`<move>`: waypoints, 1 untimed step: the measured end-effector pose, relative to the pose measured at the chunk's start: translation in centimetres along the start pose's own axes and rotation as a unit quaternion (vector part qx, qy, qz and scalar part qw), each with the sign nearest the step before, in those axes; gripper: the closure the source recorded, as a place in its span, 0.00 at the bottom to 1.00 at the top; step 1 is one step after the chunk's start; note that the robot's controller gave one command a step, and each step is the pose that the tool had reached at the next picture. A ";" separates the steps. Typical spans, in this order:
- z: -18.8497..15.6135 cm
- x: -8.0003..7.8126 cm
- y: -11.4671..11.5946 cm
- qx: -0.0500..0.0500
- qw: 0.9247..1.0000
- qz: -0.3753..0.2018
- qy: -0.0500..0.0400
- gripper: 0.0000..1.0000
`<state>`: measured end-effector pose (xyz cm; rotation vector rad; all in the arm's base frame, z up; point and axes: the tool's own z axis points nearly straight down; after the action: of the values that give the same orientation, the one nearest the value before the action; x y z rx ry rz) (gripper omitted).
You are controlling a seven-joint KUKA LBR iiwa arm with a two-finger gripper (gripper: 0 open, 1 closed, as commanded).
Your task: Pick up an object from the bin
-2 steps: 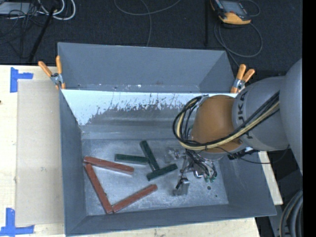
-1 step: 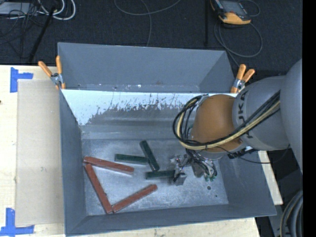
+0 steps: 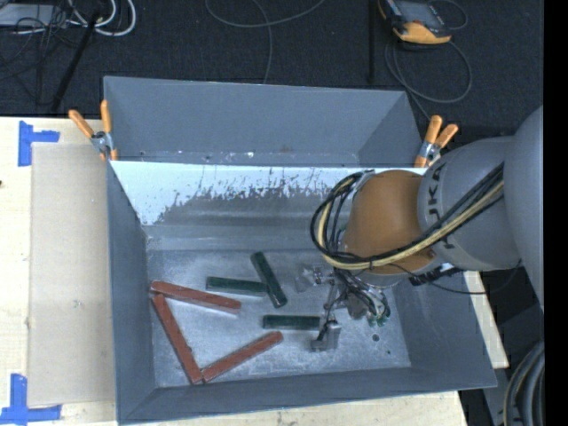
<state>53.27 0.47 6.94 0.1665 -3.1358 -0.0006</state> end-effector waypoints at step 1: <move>0.0 0.0 0.0 0.000 1.000 -0.001 0.000 1.00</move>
Offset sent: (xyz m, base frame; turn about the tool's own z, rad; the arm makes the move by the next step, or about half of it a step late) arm 0.0000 0.0000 0.0000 0.0000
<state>53.29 0.46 6.98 0.1689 -3.1362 -0.0001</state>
